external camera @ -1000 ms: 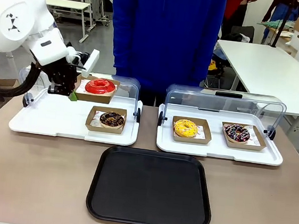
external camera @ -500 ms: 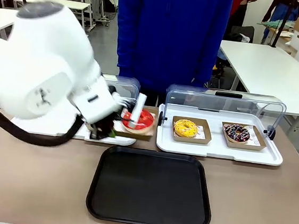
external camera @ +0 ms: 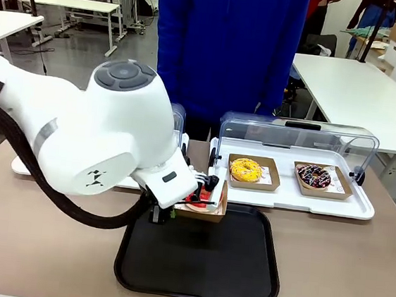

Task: Move the first donut from the left to the tray.
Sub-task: Pick up the Paper togo box containing the Donut indicated by the person and place it on the Handle tray.

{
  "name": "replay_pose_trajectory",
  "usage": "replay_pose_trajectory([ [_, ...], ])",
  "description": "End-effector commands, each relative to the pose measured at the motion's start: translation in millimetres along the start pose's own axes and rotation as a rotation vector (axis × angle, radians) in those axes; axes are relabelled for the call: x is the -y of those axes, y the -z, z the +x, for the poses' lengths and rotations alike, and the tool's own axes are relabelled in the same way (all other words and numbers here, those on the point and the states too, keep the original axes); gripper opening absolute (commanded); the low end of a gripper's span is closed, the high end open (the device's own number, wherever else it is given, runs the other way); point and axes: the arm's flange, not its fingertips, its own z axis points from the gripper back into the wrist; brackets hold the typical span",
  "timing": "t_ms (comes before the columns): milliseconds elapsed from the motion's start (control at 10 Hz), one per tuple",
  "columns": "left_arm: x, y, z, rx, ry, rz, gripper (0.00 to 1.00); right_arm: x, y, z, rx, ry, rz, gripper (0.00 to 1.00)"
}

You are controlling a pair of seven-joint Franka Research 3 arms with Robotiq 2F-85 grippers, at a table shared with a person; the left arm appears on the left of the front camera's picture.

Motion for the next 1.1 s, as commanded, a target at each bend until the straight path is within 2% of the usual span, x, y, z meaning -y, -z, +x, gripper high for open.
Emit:
replay_pose_trajectory([
  [0,2.4,7.1,4.9,0.004,-0.005,-0.027,0.02,1.6,1.8,2.1,0.038,-0.025,-0.002,1.00],
  [500,41.0,38.6,23.5,0.016,-0.022,-0.084,0.02,1.6,1.8,2.1,0.038,-0.025,-0.002,1.00],
  [800,46.1,59.1,27.4,0.014,-0.033,-0.161,0.02,1.6,1.8,2.1,0.038,-0.025,-0.002,1.00],
  [1000,42.2,58.1,27.5,0.030,-0.036,-0.184,0.02,1.6,1.8,2.1,0.038,-0.025,-0.002,1.00],
])
